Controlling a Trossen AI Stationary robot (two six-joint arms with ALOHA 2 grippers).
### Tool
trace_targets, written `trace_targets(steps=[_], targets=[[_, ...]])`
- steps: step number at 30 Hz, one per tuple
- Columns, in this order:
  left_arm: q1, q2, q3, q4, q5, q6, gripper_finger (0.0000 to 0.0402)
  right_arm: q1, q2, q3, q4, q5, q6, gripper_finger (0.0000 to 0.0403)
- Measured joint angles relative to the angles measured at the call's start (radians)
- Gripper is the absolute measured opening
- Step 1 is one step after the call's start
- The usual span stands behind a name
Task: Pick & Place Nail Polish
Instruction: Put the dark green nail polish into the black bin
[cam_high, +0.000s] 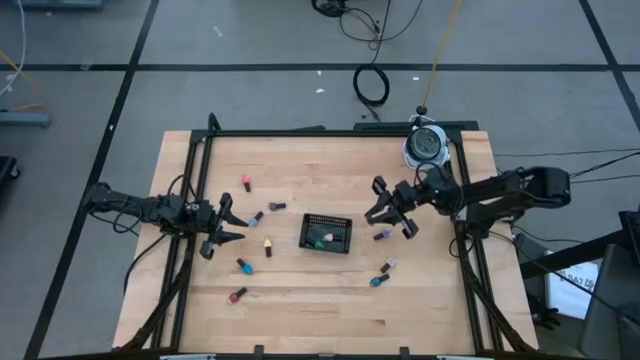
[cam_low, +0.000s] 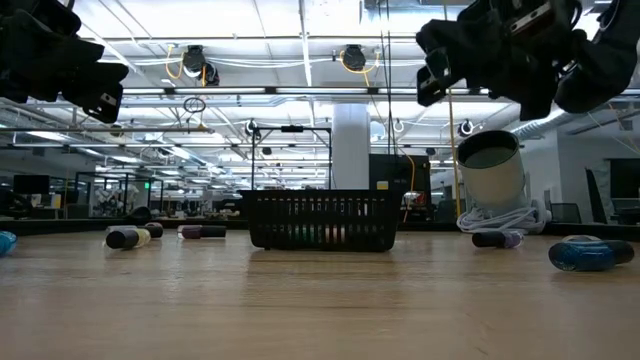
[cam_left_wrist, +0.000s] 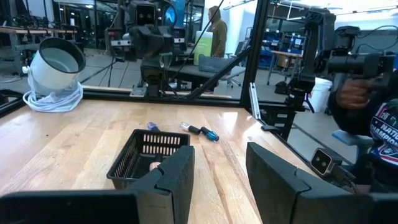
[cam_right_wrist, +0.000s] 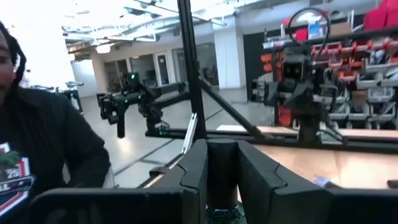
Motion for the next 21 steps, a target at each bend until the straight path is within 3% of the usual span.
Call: trace_targets(steps=[3,13,21], targets=[[0.0,0.0,0.0,0.0,0.0,0.0,0.0145,0.006,0.032,0.0,0.001,-0.005,-0.018,0.0049],[0.0,0.0,0.0,0.0,0.0,0.0,0.0145,0.013,0.057,0.0,0.08,-0.194,0.017,0.0049],[0.0,0.0,0.0,0.0,0.0,0.0,0.0145,0.029,0.056,0.0,0.088,-0.207,0.032,0.0049]])
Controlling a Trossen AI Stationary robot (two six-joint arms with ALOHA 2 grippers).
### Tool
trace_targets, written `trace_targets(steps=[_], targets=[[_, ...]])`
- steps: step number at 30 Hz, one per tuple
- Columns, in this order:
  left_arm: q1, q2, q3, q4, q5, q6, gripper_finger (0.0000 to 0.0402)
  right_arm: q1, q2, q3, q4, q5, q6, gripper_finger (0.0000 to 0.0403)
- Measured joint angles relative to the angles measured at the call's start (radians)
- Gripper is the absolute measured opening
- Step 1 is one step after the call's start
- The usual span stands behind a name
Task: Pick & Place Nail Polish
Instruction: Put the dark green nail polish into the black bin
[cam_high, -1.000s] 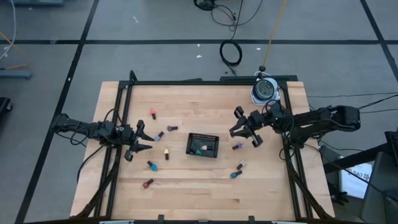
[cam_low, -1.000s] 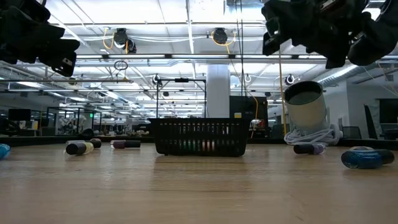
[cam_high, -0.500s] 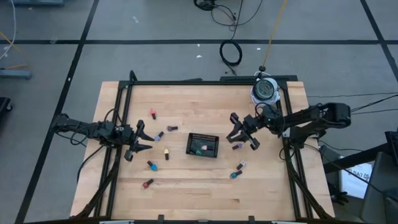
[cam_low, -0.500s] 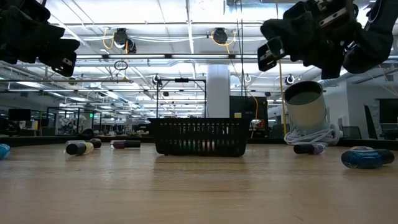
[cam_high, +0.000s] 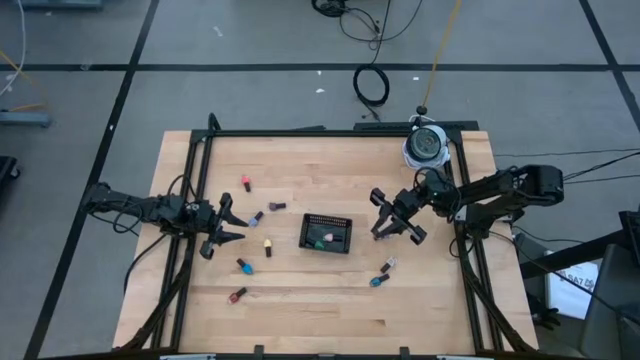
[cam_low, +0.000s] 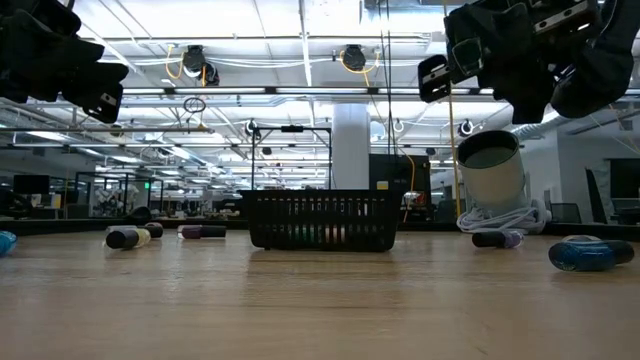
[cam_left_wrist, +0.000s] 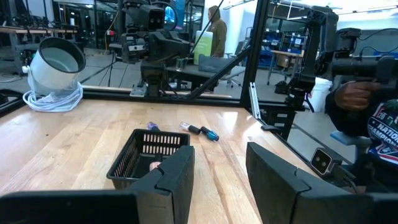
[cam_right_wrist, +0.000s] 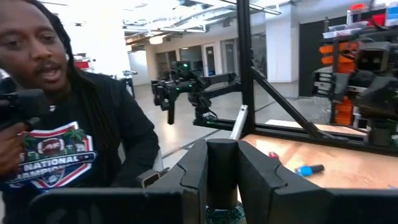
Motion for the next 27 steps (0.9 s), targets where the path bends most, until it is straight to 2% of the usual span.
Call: trace_targets(steps=[15,18,23,27], targets=[[0.0,0.0,0.0,0.0,0.0,0.0,0.0145,0.037,0.0,0.0,0.066,0.006,0.014,0.0049],[0.0,0.0,0.0,0.0,0.0,0.0,0.0145,0.039,0.0,0.0,0.055,0.068,0.018,0.0049],[0.0,0.0,0.0,0.0,0.0,0.0,0.0145,0.061,0.0,0.0,-0.045,0.231,-0.056,0.0049],[0.0,0.0,0.0,0.0,0.0,0.0,0.0145,0.066,0.0,0.0,-0.085,0.295,-0.099,0.0049]])
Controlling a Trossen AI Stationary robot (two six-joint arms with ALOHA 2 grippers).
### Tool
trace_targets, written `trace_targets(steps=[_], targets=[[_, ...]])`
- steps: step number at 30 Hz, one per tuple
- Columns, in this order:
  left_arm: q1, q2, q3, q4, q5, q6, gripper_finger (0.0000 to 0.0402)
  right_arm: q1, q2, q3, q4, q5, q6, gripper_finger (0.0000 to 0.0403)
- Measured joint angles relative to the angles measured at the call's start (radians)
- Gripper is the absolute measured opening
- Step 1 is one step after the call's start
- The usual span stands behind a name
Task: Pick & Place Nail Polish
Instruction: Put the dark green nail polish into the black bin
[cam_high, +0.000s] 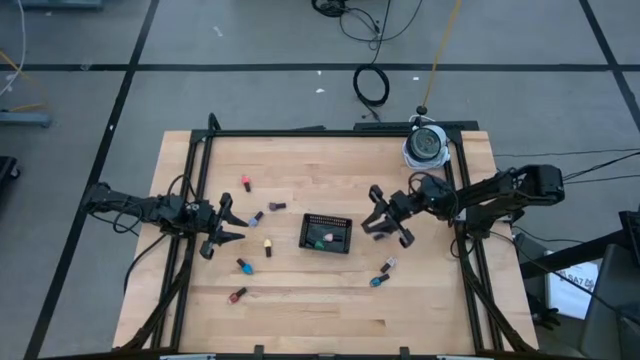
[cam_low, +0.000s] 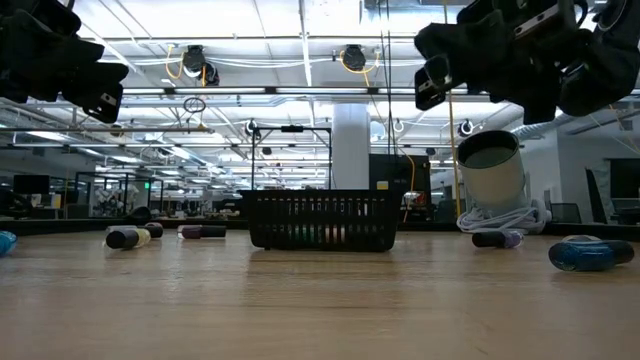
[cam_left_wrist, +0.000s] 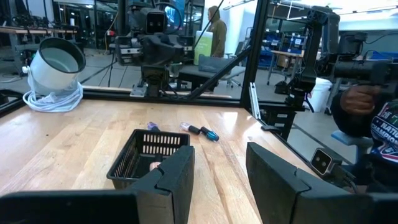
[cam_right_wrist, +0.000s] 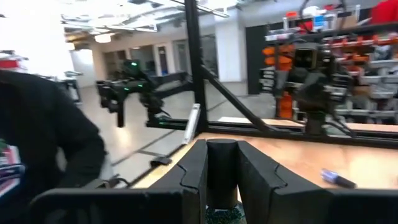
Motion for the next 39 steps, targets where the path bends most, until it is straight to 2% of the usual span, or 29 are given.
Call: trace_targets(steps=[6,14,16,25,31,35,39], targets=[[0.0,0.0,0.0,0.0,0.0,0.0,0.0145,0.008,0.0,0.037,-0.123,0.046,-0.049,0.0049],[0.0,0.0,0.0,0.0,0.0,0.0,0.0145,0.064,0.0,0.113,-0.401,0.256,-0.156,0.0049],[0.0,0.0,0.0,0.0,0.0,0.0,0.0145,0.076,0.0,0.118,-0.415,0.303,-0.165,0.0049],[0.0,0.0,0.0,0.0,0.0,0.0,0.0145,0.083,0.0,0.119,-0.417,0.371,-0.16,0.0049],[0.0,0.0,0.0,0.0,0.0,0.0,0.0145,0.084,0.0,0.119,-0.43,0.467,-0.107,0.0049],[0.0,0.0,0.0,0.0,0.0,0.0,0.0145,0.095,0.014,0.162,-0.553,0.499,-0.108,0.0049],[0.0,0.0,0.0,0.0,0.0,0.0,0.0145,0.11,0.103,0.24,-0.619,0.519,-0.109,0.0049]])
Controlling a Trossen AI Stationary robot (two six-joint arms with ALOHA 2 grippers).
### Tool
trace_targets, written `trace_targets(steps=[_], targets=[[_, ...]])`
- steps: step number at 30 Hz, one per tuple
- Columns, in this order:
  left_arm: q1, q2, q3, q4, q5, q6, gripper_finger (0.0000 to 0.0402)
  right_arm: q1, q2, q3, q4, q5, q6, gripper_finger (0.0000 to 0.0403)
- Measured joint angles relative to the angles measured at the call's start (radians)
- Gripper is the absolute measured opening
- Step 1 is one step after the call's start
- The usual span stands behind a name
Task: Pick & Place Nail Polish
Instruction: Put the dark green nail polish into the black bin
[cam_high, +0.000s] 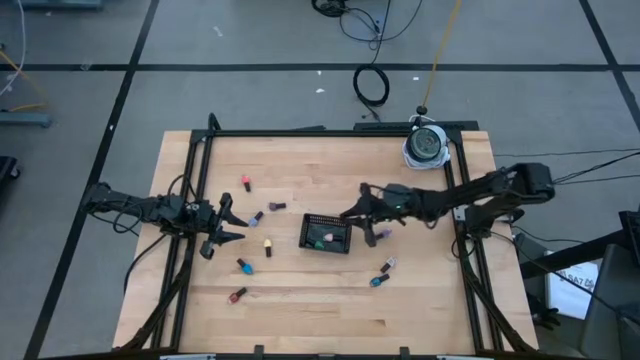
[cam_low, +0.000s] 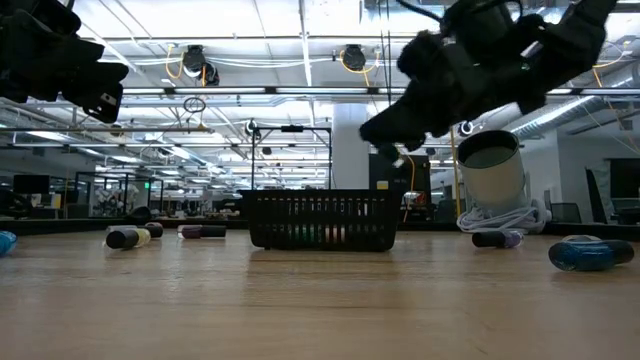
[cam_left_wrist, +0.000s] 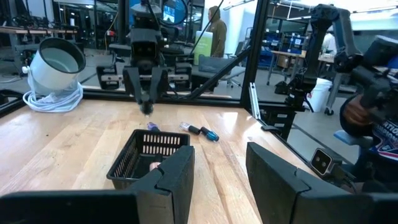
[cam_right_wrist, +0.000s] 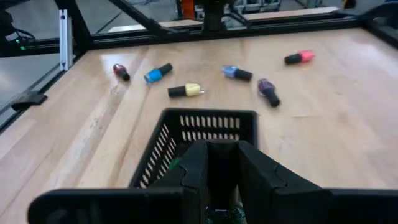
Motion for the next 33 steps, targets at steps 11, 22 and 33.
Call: trace_targets(steps=[11,22,33], targets=[[0.0,0.0,0.0,0.0,0.0,0.0,0.0145,0.037,0.258,0.266,-0.223,0.002,-0.019,0.0049],[0.0,0.0,0.0,0.0,0.0,0.0,0.0145,0.025,0.335,0.463,-0.536,0.003,-0.068,0.0049],[0.0,0.0,0.0,0.0,0.0,0.0,0.0145,0.017,0.336,0.467,-0.598,0.006,-0.071,0.0072]])
